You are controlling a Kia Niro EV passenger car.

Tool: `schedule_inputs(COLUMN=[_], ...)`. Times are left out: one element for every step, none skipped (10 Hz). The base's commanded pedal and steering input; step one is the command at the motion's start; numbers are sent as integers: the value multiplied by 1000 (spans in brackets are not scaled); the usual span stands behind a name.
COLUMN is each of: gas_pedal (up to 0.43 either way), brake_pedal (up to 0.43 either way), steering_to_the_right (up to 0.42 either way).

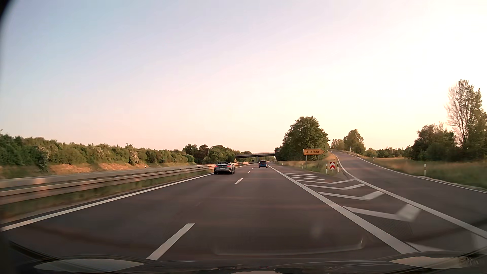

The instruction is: Follow the waypoints while adhering to traffic rules and regulations

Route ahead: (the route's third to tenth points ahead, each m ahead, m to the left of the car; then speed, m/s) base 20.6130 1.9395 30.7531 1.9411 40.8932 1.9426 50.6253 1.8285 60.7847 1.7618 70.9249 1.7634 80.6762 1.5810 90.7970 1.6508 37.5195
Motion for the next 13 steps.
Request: schedule_inputs(gas_pedal=[370,370,358,287,260,240,228,228,228,228,228,240,240], brake_pedal=[18,18,18,18,18,18,18,18,18,18,18,18,18], steering_to_the_right=[0,3,3,3,3,2,2,2,2,1,-1,-3,-6])
